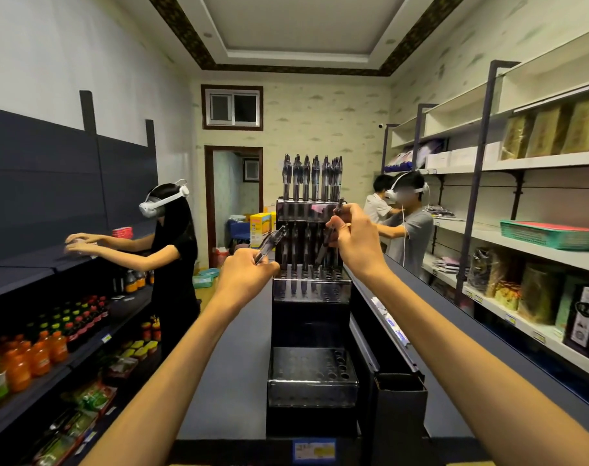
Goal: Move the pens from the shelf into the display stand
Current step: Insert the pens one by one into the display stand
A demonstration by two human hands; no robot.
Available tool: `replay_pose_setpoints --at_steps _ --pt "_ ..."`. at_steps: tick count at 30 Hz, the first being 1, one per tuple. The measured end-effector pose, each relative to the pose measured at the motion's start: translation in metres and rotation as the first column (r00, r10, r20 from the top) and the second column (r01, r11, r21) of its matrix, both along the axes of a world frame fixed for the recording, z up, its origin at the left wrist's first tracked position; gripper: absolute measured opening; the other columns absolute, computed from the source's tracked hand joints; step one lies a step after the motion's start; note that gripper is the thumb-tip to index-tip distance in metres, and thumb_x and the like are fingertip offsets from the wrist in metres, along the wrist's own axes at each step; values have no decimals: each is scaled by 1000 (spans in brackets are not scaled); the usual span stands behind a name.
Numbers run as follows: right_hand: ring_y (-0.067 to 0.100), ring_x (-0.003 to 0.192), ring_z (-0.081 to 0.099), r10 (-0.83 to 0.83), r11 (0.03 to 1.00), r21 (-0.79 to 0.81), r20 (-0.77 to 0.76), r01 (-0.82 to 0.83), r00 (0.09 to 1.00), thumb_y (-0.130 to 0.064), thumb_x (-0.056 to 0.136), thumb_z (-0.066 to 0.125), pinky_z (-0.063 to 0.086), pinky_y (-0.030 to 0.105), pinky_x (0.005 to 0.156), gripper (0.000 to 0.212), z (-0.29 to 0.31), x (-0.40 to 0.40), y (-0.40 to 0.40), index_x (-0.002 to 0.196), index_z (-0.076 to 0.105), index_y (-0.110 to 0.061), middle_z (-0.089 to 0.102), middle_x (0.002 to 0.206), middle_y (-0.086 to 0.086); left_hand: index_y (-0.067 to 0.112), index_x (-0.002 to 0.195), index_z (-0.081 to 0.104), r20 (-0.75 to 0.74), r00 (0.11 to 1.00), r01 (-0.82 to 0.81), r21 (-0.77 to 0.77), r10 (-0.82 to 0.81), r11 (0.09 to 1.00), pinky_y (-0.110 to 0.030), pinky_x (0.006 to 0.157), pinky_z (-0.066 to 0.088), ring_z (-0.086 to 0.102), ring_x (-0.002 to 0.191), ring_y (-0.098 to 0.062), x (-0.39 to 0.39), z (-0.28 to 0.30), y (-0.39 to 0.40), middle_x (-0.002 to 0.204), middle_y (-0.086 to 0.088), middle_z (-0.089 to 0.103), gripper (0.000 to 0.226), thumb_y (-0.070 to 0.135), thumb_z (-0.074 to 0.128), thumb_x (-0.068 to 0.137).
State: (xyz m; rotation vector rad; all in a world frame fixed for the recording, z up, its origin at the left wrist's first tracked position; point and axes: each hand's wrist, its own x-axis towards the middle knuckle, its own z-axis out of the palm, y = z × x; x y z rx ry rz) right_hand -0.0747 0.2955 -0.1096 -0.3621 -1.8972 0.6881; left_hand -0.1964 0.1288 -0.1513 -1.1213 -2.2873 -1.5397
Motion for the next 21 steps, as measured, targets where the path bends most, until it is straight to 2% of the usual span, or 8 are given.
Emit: replay_pose_setpoints --at_steps 3,8,12,17,21 --pt "36 87 68 4 1000 19 12 -4 1000 -10 103 55 58 56 79 16 0 -3 0 117 57 -2 66 97 18 21 50 37 1 1000 -3 7 3 1000 -31 56 32 35 51 -14 -2 1 0 45 9 36 44 19 67 82" --pt "33 86 68 -10 998 69 78 5 997 -12 100 61 58 54 79 21 -2 -11 3 117 63 1 66 91 12 21 50 39 -17 1000 -14 -21 13 1000 -31 55 35 38 51 -13 -6 1 -1 46 8 40 41 21 66 81" --pt "23 88 69 -105 987 141 162 82 981 -25 95 71 57 46 84 26 -5 -16 6 113 69 -7 73 92 5 21 50 42 -18 999 -30 -36 29 999 -29 55 36 40 50 -13 -8 0 -2 44 11 40 39 23 66 81" --pt "22 88 70 -183 974 182 300 132 936 -39 90 75 57 38 80 26 -17 -17 9 100 72 -14 74 88 2 20 50 42 -13 999 -44 -62 44 997 -30 56 36 44 54 -15 -8 1 -1 49 6 45 38 23 67 80" --pt "20 88 70 -192 974 178 343 137 919 -39 89 76 58 40 82 24 -20 -13 8 95 75 -16 75 89 2 20 52 47 -14 999 -43 -107 42 993 -28 55 35 47 56 -16 -6 1 3 52 4 48 36 24 67 82"
